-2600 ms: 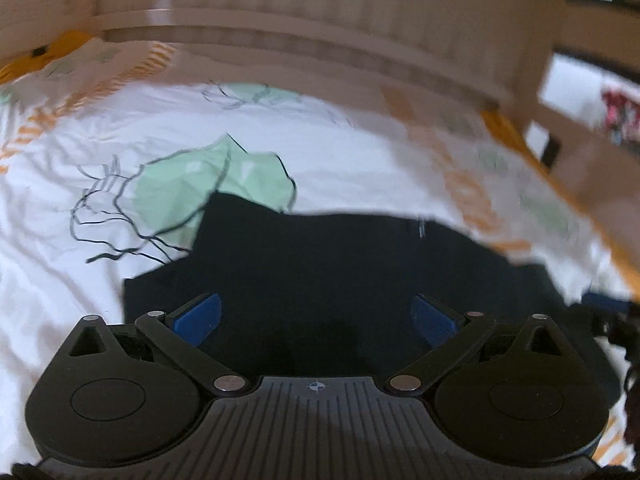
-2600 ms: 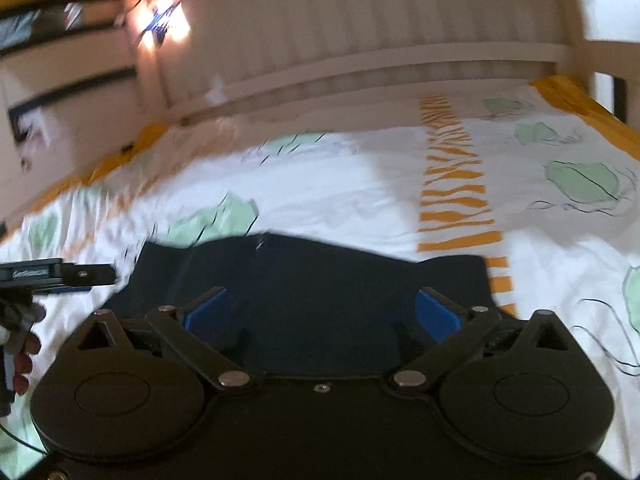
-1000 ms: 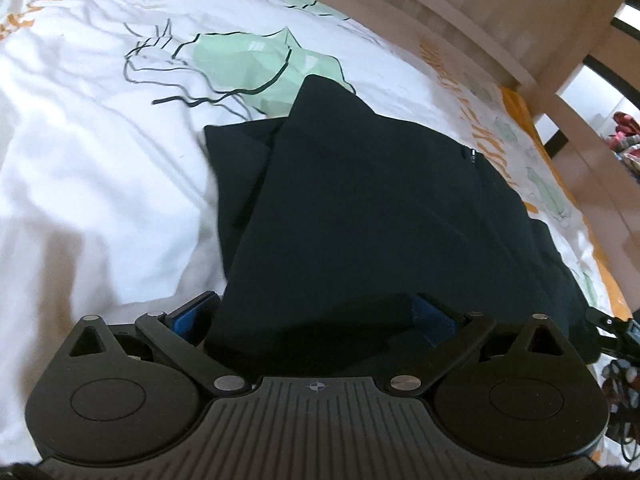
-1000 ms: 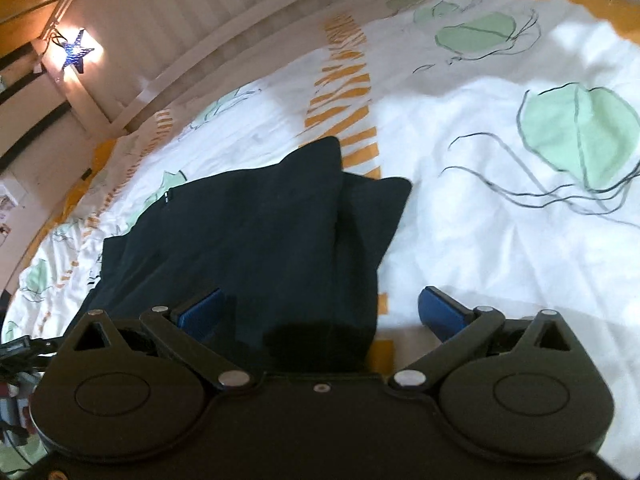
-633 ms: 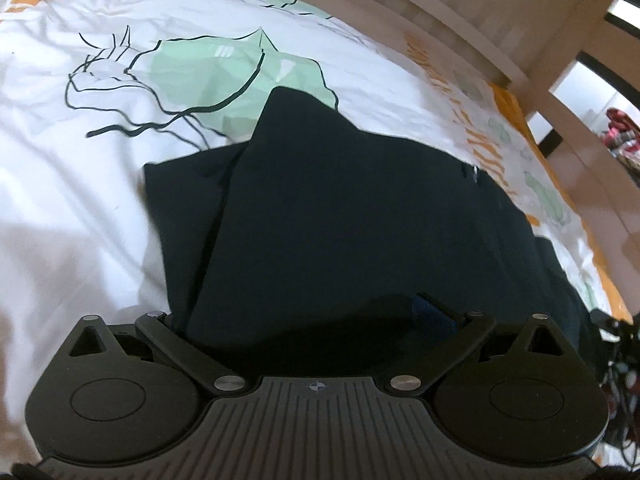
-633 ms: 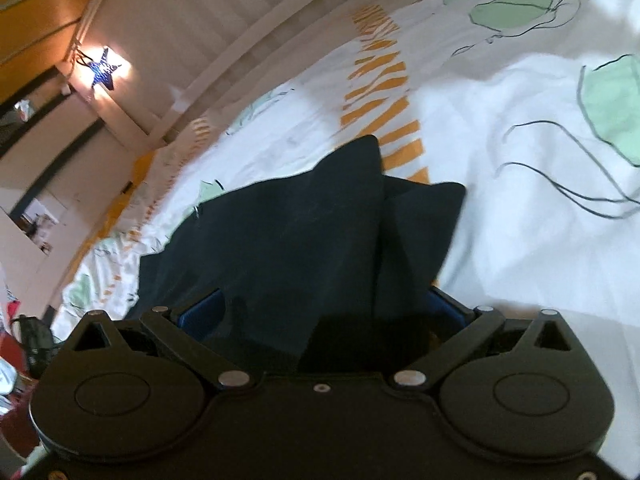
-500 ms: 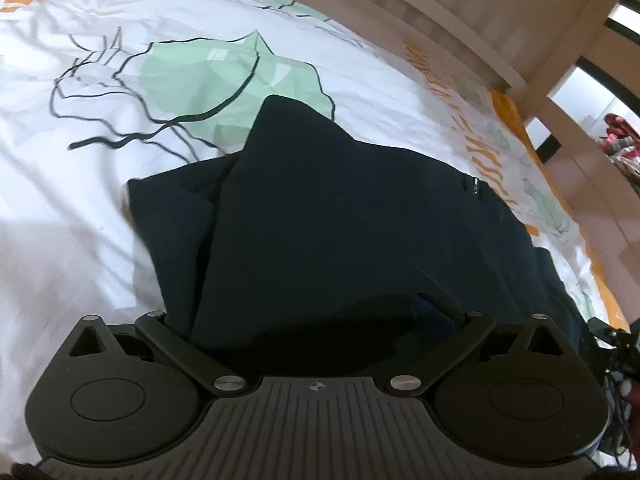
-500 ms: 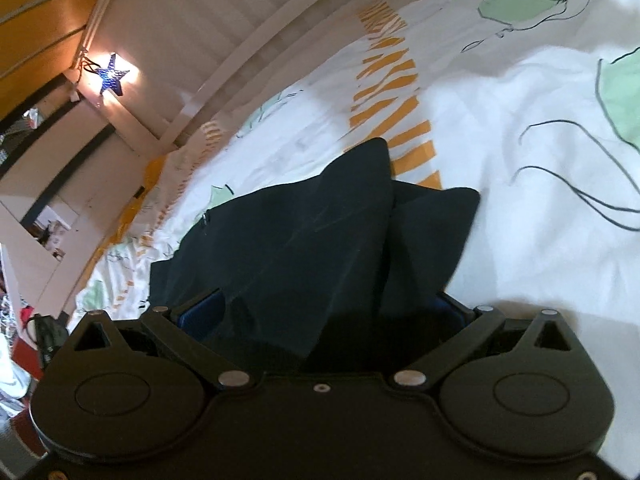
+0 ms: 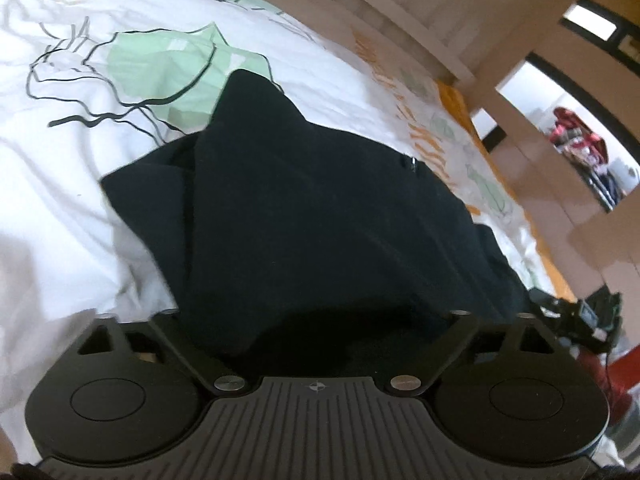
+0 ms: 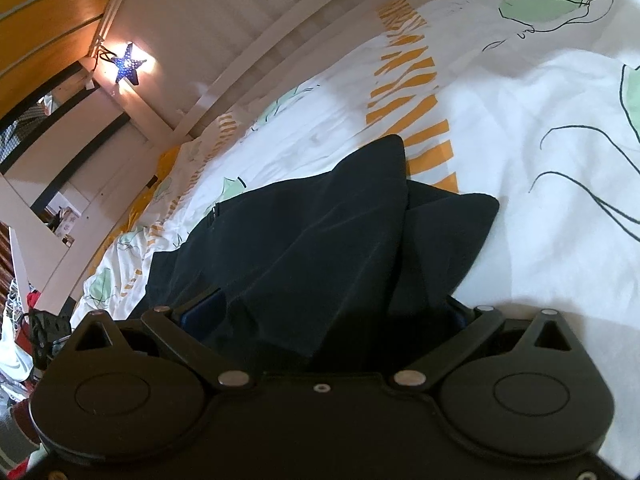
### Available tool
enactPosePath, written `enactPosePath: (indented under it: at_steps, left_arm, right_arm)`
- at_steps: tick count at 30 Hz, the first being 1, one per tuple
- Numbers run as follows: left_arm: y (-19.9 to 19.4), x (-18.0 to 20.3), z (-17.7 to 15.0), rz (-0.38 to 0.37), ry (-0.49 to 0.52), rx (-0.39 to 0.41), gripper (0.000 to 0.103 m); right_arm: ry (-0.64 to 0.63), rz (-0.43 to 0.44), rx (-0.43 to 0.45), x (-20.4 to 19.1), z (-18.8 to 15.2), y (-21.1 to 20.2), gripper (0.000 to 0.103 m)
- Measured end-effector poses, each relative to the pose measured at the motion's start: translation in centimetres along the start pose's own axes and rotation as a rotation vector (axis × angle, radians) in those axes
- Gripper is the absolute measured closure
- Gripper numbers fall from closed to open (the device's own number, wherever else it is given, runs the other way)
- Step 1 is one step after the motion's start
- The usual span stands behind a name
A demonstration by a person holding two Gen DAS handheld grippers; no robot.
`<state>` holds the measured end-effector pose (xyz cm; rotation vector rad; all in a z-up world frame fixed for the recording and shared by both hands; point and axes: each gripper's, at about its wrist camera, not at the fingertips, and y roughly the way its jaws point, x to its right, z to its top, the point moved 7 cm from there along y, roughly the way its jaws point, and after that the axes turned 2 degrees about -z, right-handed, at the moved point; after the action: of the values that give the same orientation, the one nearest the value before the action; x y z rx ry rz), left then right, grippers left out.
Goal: Fold large clothes
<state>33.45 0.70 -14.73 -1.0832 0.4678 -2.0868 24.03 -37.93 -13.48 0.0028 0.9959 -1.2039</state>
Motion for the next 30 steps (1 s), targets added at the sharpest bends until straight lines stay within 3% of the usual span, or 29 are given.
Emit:
enactPosePath:
  at_steps: [1,2,3,4,5,7,10,15,20,25,30]
  left_arm:
    - [0.0,-0.1,0.0,0.012,-0.004,0.002,0.032]
    - [0.0,-0.3,0.1,0.033,-0.002,0.002,0.053]
    - [0.0,-0.4,0.2,0.059,0.004,0.002,0.065]
    - [-0.2,-0.7,0.3,0.086,0.003,-0.001,0.079]
    - [-0.4,-1.0,0.4,0.073,-0.011,-0.003,0.083]
    - [-0.9,-1.1,0.6,0.046,-0.052,0.002,0.084]
    - [-1.7,-0.1,0.6,-0.001,-0.064,0.007,0.085]
    - [-2.9,3.3,0.2,-0.078,-0.061,0.037,0.086]
    - [-5.5,5.3,-0.7,-0.179,-0.128,0.075,0.086]
    - [-7.8,7.3,-3.0,-0.254,-0.137,0.033,0.086]
    - [-9.3,6.6,-6.2,-0.286,-0.152,-0.008,0.085]
  right_arm:
    - [0.001,0.001,0.0,0.0,0.0,0.0,0.0]
    - [0.001,0.003,-0.003,0.0,0.0,0.0,0.0]
    - [0.001,-0.004,-0.007,-0.1,0.0,0.0,0.007]
    - [0.001,-0.022,-0.015,0.0,0.0,0.1,0.029]
    - [0.007,-0.048,-0.026,0.1,0.0,0.1,0.04]
    - [0.047,-0.04,-0.028,0.1,0.0,-0.2,0.062]
    - [0.088,-0.031,-0.006,-0.5,0.0,-0.9,0.069]
    - [0.144,0.022,0.027,-2.4,0.1,-3.0,0.073]
    - [0.124,0.074,0.015,-5.7,-0.2,-5.5,0.073]
    - [0.074,0.111,-0.025,-9.2,-1.7,-8.8,0.073]
    - [0.069,0.105,-0.094,-9.8,-3.7,-12.1,0.073]
